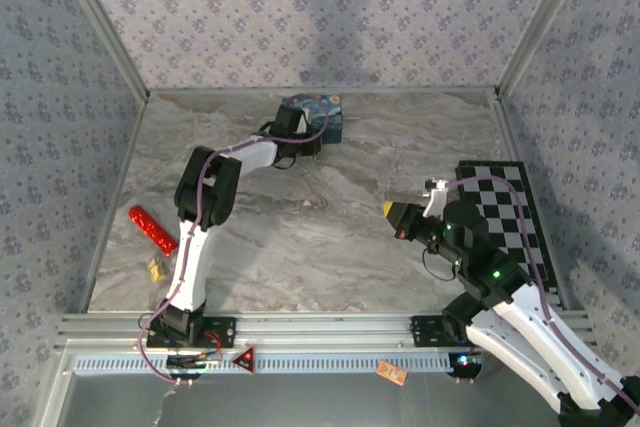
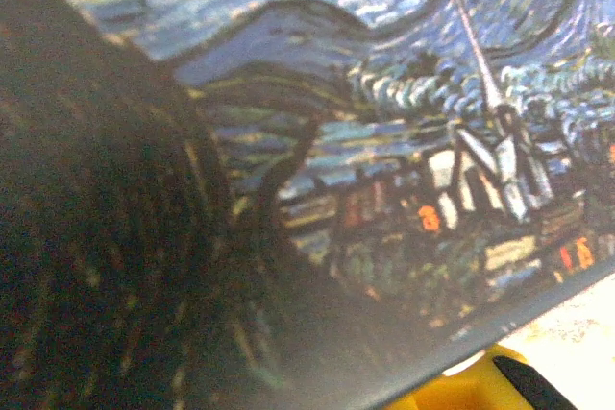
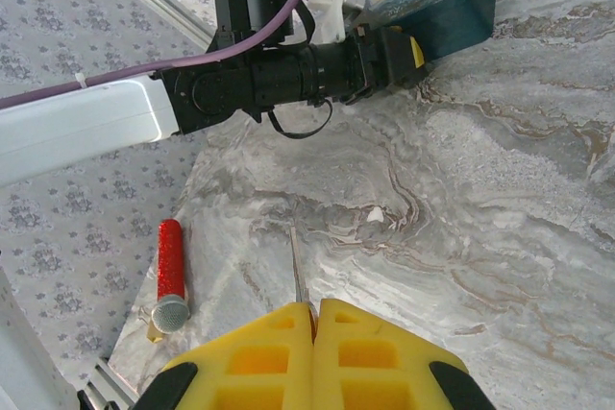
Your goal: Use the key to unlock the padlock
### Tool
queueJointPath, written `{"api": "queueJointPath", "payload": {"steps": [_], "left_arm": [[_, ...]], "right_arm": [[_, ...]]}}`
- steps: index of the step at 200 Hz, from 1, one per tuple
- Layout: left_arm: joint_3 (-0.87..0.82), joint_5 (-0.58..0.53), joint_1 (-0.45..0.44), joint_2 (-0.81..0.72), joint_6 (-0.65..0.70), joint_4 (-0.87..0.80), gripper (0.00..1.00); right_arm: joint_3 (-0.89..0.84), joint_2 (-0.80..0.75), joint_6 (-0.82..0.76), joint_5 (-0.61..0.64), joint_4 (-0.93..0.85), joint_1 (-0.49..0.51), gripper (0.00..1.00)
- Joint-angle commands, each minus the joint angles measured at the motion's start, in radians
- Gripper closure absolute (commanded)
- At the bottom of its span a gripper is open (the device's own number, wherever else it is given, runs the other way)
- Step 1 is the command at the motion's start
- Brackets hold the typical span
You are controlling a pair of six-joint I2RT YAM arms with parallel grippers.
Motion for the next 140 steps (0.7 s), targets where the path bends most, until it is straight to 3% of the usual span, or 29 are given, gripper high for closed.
{"api": "queueJointPath", "payload": {"steps": [1, 72, 140], "left_arm": [[-0.021, 0.02, 0.008, -0.025, -0.011, 0.017, 0.79], [-0.119, 0.077, 0.007, -0.121, -0.072, 0.06, 0.92], [-0.318, 0.177, 0.009, -0.279, -0.207, 0.104, 0.97]], "right_arm": [[0.004, 0.008, 0.009, -0.013, 0.026, -0.005, 1.0], [-0.029, 0.04, 0.031, -0.025, 0.067, -0.006, 1.0], [-0.112, 0.104, 0.128, -0.068, 0.192, -0.012, 1.0]]}}
